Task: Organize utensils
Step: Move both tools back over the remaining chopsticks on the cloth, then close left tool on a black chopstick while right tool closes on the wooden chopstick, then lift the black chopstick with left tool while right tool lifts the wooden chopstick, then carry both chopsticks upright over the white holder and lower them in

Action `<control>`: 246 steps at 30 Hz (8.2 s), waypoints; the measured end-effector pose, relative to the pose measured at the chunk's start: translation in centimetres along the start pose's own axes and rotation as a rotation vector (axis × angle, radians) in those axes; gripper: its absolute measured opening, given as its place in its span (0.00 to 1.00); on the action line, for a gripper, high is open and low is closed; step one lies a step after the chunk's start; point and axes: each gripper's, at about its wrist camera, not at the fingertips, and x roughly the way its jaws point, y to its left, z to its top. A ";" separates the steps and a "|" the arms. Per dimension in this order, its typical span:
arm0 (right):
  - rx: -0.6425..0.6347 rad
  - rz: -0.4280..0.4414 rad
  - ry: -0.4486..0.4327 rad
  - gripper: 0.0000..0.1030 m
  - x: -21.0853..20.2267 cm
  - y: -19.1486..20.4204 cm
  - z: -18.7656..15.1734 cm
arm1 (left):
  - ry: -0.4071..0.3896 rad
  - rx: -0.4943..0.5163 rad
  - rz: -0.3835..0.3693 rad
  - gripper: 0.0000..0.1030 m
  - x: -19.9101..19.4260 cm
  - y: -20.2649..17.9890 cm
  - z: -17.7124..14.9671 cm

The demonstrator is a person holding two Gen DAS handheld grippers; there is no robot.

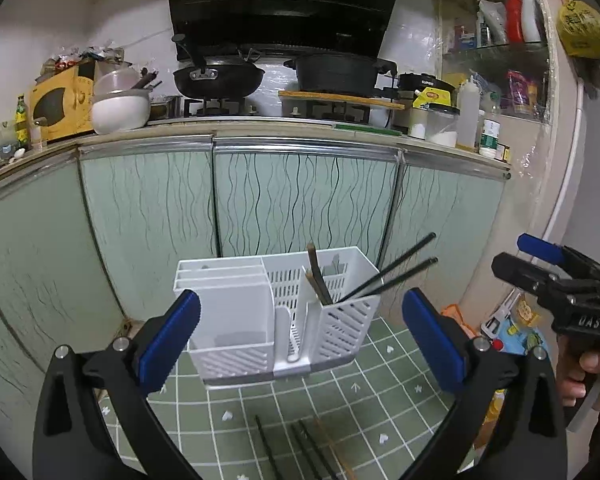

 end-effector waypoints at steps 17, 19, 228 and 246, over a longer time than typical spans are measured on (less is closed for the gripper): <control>-0.051 0.021 0.035 0.92 -3.4 3.0 -5.0 | -0.010 -0.014 0.030 0.95 -6.1 1.8 -6.1; -0.053 0.040 0.040 0.92 -3.6 3.3 -5.7 | -0.007 -0.021 0.024 0.95 -6.5 2.1 -6.9; -0.083 0.113 0.010 0.06 -4.2 4.5 2.3 | -0.004 0.053 -0.135 0.06 -4.4 -1.9 1.6; -0.071 0.095 -0.037 0.06 2.4 2.1 10.4 | -0.063 0.096 -0.107 0.06 2.3 -3.0 8.8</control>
